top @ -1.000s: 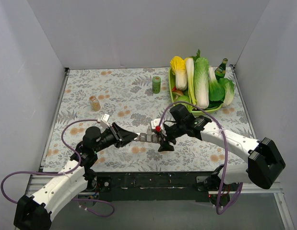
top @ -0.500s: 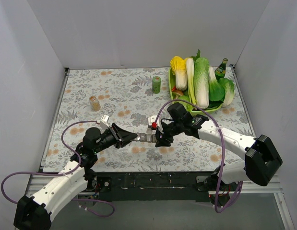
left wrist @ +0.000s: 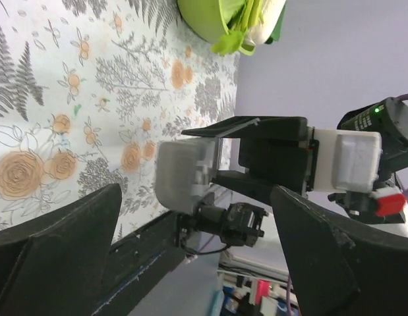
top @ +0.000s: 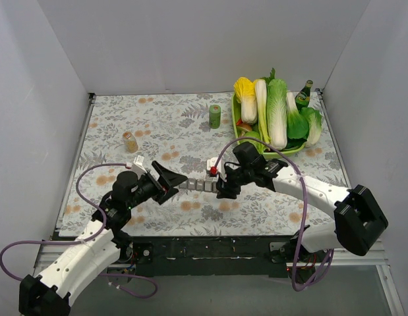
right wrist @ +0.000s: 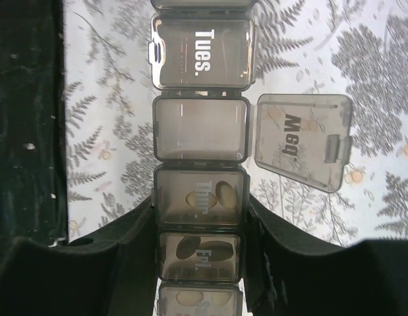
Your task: Sort the pills into containers
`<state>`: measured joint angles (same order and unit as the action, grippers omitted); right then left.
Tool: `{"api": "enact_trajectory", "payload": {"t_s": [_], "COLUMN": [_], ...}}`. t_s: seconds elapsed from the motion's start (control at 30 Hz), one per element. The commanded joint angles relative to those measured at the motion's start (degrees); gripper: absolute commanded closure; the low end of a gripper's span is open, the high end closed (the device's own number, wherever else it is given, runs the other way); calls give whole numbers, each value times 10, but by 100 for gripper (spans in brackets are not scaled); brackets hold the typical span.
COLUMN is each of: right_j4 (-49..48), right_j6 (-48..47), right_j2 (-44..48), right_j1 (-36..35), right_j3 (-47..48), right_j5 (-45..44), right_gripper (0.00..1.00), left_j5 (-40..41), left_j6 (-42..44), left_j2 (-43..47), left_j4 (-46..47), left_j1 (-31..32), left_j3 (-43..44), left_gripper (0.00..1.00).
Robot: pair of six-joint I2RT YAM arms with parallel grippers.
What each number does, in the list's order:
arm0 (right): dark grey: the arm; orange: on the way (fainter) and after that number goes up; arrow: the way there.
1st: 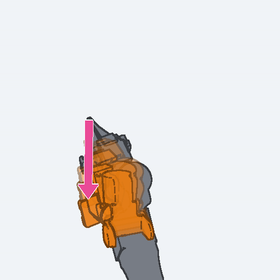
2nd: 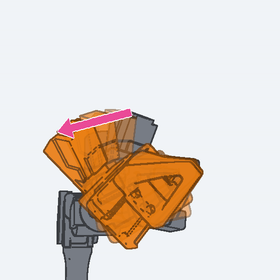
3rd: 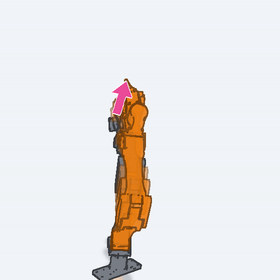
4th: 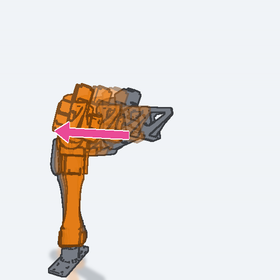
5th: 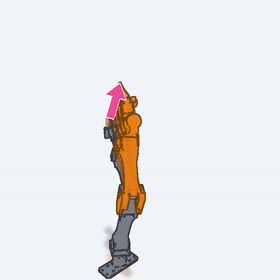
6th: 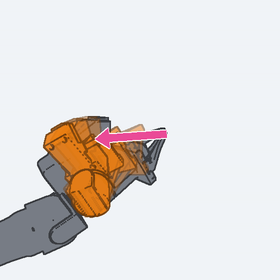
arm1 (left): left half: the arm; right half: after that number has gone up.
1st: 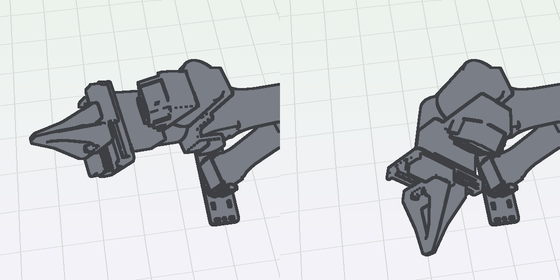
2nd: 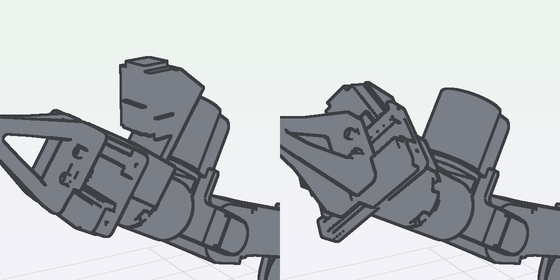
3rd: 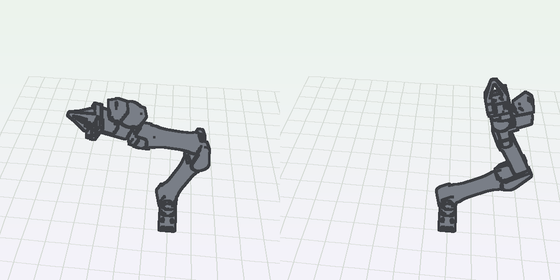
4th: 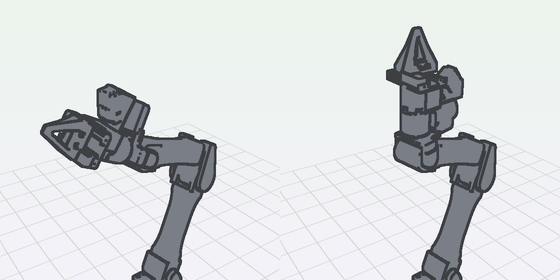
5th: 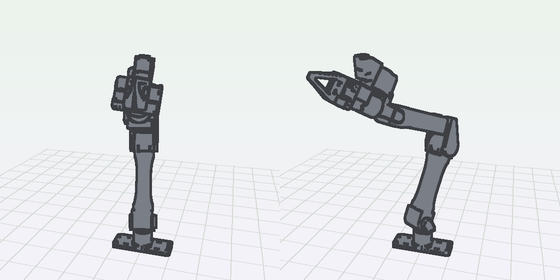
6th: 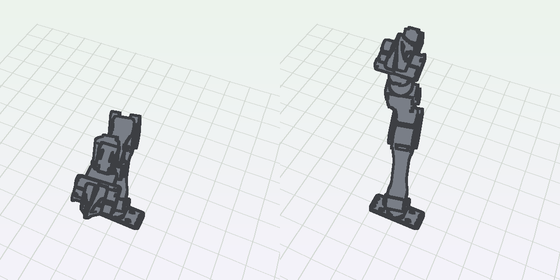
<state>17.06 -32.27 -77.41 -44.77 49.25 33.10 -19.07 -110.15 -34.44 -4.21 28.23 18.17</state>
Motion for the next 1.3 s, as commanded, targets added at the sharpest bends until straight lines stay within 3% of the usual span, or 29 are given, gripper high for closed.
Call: {"api": "enact_trajectory", "payload": {"t_s": [0.0,0.13,0.23,0.53,0.63,0.77,0.93,1.13,1.27], "right_j4": [-56,-63,-64,-38,-29,-15,2,93,137], "right_j6": [-3,-19,-22,-15,-14,-15,-17,-57,-87], "right_j2": [0,-48,-83,-159,-164,-157,-145,-105,-65], "right_j1": [9,8,8,8,8,9,12,43,101], "right_j3": [-25,-28,-18,23,30,30,42,116,131], "right_j5": [-88,-157,-180,-190,-184,-179,-169,-116,19], "right_gripper": [70,69,68,62,54,33,25,20,20], "left_j5": [127,232,287,315,320,336,347,386,386], "left_j6": [112,198,249,263,268,291,322,382,430], "left_j2": [8,7,6,29,44,46,10,-79,-163], "left_j4": [-169,-299,-337,-341,-341,-339,-322,-287,-269], "left_j1": [0,0,0,0,0,0,-1,-2,-38], "left_j3": [95,191,226,226,223,227,239,269,313], "left_gripper": [2,2,2,2,2,2,2,2,2]}}
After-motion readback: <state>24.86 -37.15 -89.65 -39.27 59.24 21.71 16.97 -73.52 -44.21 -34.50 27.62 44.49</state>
